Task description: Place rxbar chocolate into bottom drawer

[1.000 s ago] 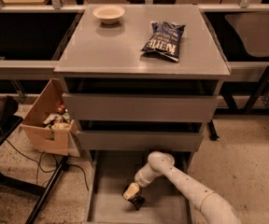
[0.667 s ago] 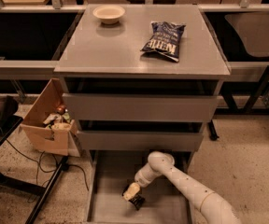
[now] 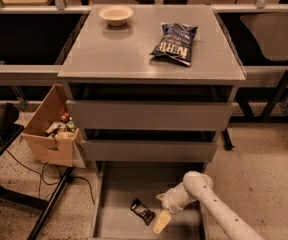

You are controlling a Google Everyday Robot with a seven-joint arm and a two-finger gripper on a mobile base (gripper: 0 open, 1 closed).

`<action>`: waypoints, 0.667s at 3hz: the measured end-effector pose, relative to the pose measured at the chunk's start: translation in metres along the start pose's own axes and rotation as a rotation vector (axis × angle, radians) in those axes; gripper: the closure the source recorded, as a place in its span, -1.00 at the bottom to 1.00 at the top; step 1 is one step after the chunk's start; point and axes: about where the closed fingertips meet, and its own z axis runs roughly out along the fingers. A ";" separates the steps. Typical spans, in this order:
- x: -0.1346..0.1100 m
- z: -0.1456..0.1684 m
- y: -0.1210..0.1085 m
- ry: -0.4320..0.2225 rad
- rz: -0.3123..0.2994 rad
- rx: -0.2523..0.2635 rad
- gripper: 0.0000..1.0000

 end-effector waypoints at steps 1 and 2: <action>0.020 -0.080 0.054 0.012 -0.044 0.025 -1.00; 0.017 -0.192 0.089 -0.079 0.014 0.151 -1.00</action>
Offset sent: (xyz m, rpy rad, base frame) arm -0.0542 -0.2216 0.3110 0.0093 -0.1867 -0.4100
